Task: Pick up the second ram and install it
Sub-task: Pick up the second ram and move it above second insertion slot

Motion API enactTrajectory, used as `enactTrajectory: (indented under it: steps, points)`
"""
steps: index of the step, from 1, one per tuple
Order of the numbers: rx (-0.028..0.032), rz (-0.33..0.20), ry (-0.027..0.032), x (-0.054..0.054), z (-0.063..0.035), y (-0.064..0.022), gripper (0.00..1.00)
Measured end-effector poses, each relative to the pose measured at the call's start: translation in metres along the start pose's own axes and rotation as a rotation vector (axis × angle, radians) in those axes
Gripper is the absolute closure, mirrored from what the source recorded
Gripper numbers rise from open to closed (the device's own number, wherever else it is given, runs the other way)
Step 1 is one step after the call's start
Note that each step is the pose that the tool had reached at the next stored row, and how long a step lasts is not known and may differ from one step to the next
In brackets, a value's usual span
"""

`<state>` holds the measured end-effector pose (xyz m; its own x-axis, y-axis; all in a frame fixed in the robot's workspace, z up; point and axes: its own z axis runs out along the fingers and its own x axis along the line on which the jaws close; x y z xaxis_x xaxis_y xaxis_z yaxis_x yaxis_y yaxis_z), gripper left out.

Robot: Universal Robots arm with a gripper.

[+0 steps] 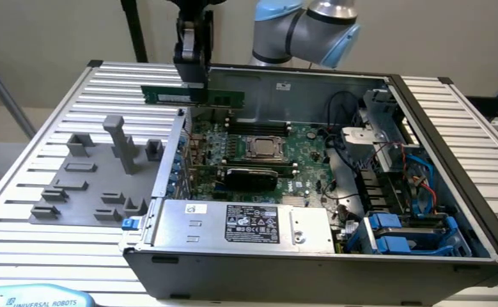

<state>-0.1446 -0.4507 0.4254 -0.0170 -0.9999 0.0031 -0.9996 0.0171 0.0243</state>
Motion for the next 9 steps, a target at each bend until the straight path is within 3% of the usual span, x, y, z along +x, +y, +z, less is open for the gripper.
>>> enactTrajectory:
  steps: [9]
  points:
    - [0.0,0.0,-0.0001,-0.021,0.0145,-0.0399,0.86]
